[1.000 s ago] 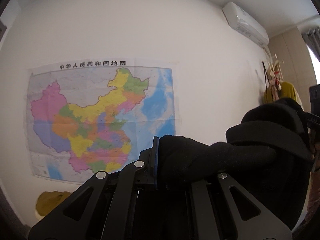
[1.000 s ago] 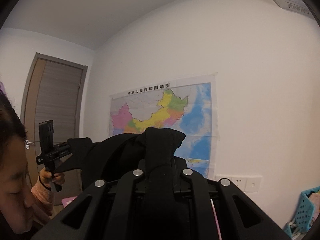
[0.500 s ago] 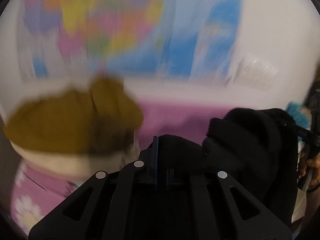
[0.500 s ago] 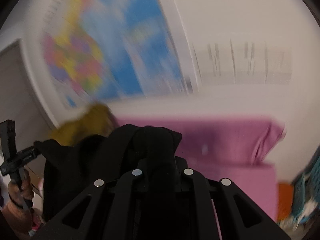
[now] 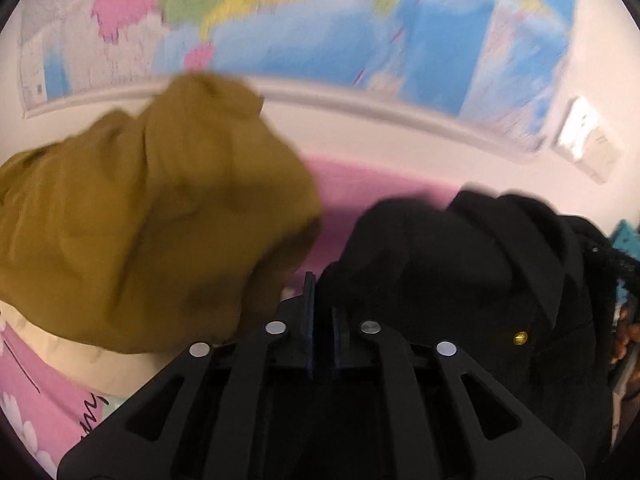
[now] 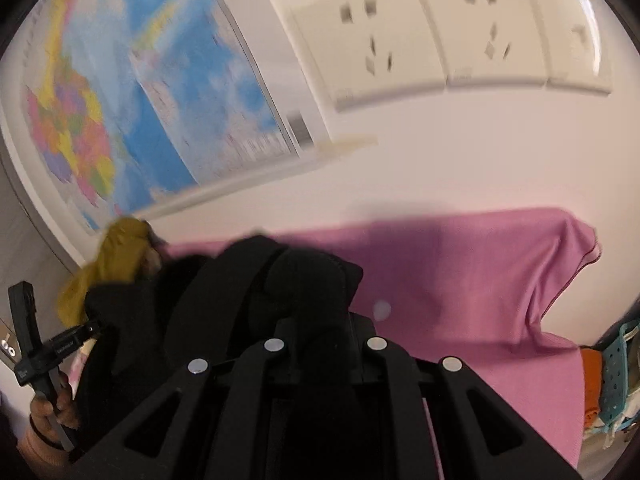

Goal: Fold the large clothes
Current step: 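Lower the black coat flat onto the pink bedspread with both grippers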

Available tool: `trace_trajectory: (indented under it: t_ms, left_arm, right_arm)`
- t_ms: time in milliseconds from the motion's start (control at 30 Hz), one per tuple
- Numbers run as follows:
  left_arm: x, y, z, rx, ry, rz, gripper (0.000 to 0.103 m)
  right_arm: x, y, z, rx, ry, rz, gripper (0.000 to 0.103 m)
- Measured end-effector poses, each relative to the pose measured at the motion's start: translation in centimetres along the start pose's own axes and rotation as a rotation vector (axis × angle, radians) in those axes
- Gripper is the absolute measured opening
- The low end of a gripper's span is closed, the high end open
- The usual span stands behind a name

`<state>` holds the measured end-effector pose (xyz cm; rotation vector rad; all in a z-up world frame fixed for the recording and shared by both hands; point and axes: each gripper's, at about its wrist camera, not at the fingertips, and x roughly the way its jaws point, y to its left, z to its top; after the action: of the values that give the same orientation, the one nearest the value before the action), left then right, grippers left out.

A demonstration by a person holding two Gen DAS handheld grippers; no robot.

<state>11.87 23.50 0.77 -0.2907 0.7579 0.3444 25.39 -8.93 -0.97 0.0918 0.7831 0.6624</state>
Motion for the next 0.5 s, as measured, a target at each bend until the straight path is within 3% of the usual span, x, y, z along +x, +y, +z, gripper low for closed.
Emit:
trace_trajectory:
  t_ms: [33, 133, 167, 200, 233, 300, 367, 500]
  left_arm:
    - [1.6, 0.0, -0.2, 0.006, 0.042, 0.010, 0.012]
    - [4.6, -0.1, -0.9, 0.016, 0.135, 0.049, 0.017]
    - [4.7, -0.2, -1.1, 0.017, 0.144, 0.041, 0.022]
    - [4.6, -0.4, -1.3, 0.018, 0.146, 0.031, 0.034]
    - [4.3, -0.7, -1.5, 0.027, 0.147, 0.017, 0.042]
    - [2.8, -1.4, -1.8, 0.053, 0.123, 0.004, 0.071]
    - [1.1, -2.0, -2.2, 0.085, 0.088, -0.008, 0.084]
    - [-2.8, -3.0, -3.2, 0.152, 0.003, -0.072, 0.089]
  right_arm:
    - [1.8, -0.2, -0.4, -0.001, 0.056, -0.016, 0.013]
    - [4.9, -0.8, -1.2, -0.004, 0.146, -0.114, 0.031]
    - [5.3, -1.2, -1.5, 0.013, 0.165, -0.139, 0.045]
    - [5.2, -1.7, -1.7, 0.025, 0.166, -0.163, 0.055]
    - [4.8, -1.9, -1.7, 0.033, 0.160, -0.177, 0.059]
    - [2.8, -2.4, -1.6, 0.049, 0.137, -0.173, 0.066]
    - [-0.2, -2.2, -1.9, 0.042, 0.118, -0.139, 0.073]
    - [-7.1, -0.5, -5.1, -0.076, 0.106, -0.077, 0.087]
